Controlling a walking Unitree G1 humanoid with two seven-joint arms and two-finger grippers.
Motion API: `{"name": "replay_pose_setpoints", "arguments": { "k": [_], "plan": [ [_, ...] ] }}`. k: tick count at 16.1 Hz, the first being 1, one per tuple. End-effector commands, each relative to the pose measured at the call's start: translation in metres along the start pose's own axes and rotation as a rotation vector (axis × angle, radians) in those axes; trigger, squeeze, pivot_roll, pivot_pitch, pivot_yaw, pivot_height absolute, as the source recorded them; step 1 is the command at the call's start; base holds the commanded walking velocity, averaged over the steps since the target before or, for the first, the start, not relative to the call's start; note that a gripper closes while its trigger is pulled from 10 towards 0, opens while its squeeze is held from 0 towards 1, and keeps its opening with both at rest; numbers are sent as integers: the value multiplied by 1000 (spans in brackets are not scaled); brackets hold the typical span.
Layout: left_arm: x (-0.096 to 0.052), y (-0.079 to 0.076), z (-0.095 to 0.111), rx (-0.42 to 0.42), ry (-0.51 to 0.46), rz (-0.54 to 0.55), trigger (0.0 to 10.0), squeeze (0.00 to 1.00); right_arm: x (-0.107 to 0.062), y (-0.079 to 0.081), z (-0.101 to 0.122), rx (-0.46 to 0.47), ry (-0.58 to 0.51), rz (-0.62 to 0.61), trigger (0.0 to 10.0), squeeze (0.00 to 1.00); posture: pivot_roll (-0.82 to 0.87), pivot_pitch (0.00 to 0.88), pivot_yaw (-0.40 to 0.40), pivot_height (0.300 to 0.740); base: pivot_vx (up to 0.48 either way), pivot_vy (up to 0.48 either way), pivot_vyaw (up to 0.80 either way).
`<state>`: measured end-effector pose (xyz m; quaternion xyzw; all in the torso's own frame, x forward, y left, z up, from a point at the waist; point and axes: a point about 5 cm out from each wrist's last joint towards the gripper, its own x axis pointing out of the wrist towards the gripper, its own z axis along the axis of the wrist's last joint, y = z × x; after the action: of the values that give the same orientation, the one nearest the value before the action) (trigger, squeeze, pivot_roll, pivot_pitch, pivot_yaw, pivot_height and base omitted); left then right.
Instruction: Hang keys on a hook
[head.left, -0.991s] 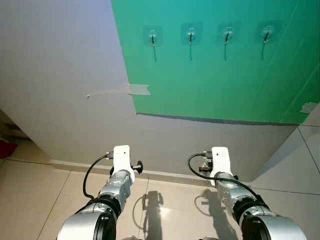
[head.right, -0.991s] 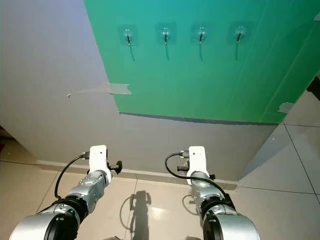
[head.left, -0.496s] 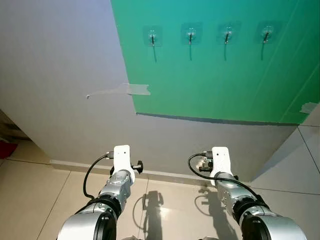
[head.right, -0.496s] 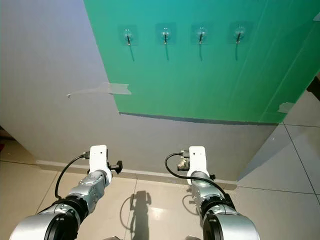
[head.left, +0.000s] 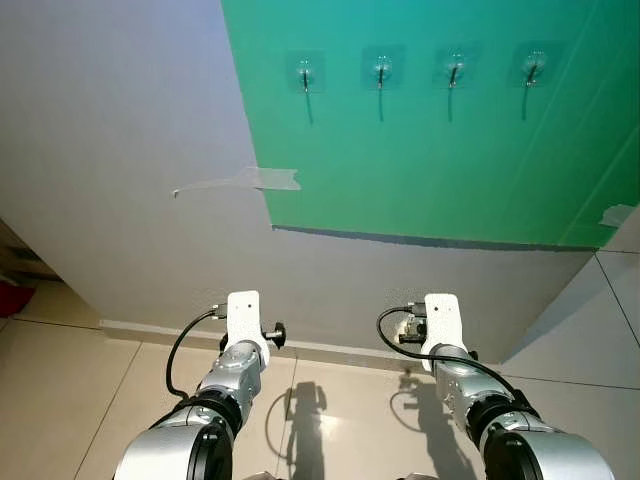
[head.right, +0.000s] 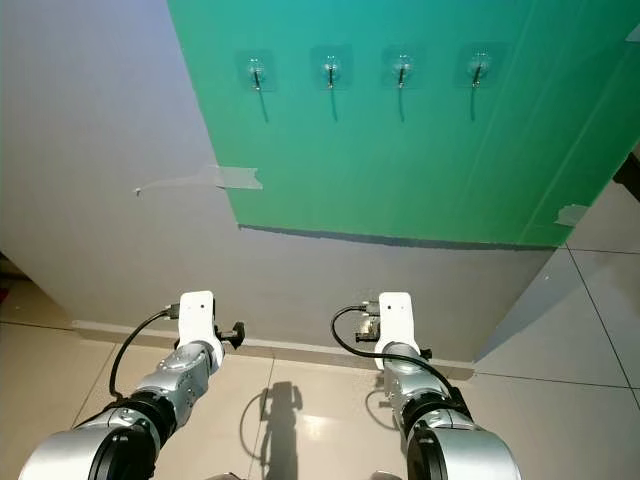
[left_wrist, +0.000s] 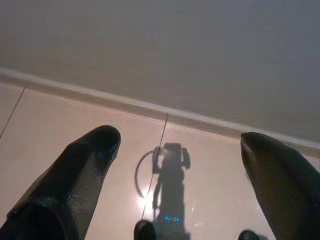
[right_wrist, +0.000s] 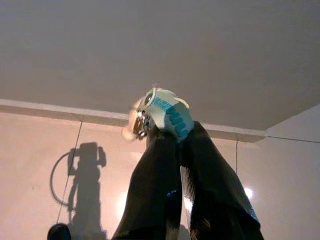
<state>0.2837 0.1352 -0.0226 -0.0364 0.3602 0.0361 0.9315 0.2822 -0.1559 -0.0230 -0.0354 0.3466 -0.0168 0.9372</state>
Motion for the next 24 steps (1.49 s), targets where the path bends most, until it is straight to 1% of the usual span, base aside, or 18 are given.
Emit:
{"name": "replay_pose_setpoints", "arguments": {
  "k": [1,3,4,6,7,11,13,15,16,18,20,21,22,23,24],
  "plan": [
    [-1,7,-11,15,57,33,10000,0,-1,2,-7,-7,39,13,0,0,-158,0,68,740,0,0,0],
    [-2,8,-19,23,103,26,10000,0,-2,4,-13,-35,65,27,0,0,-157,0,69,740,0,0,0],
    [-3,10,-28,48,135,30,10000,0,-3,4,-23,-44,112,32,0,0,-158,0,70,740,0,0,0],
    [-5,11,-38,57,175,34,10000,0,-5,4,-30,-58,138,34,0,0,-158,0,69,740,0,0,0],
    [-9,13,-54,81,249,36,10000,0,-8,3,-46,-71,197,43,0,0,-157,0,69,740,0,0,0],
    [-17,17,-83,95,350,28,10000,0,-18,1,-77,-123,317,58,0,0,-157,0,70,740,0,0,0],
    [-19,21,-90,109,366,34,10000,0,-21,-5,-87,-145,344,56,0,0,-153,0,70,740,0,0,0],
    [-21,24,-95,109,376,33,10000,0,-23,-7,-92,-146,354,50,0,0,-154,0,69,740,0,0,0],
    [-22,23,-96,111,376,30,10000,0,-23,-6,-92,-143,353,50,0,0,-154,0,70,740,0,0,0],
    [-20,19,-92,104,348,19,10000,0,-20,2,-85,-148,327,61,0,0,-157,0,68,740,0,0,0],
    [-20,22,-91,107,331,28,10000,0,-19,7,-80,-138,297,67,0,0,-158,0,65,740,0,0,0],
    [-19,22,-89,92,316,31,10000,0,-18,8,-77,-131,281,64,0,0,-158,0,65,740,0,0,0],
    [-19,22,-88,88,311,31,10000,0,-18,8,-76,-127,277,63,0,0,-158,0,65,740,0,0,0],
    [-17,22,-84,79,294,34,10000,0,-17,5,-74,-130,268,58,0,0,-158,0,63,740,0,0,0],
    [-14,22,-72,32,248,40,10000,0,-14,3,-65,-100,228,58,0,0,-158,0,64,740,0,0,0]
  ]
}}
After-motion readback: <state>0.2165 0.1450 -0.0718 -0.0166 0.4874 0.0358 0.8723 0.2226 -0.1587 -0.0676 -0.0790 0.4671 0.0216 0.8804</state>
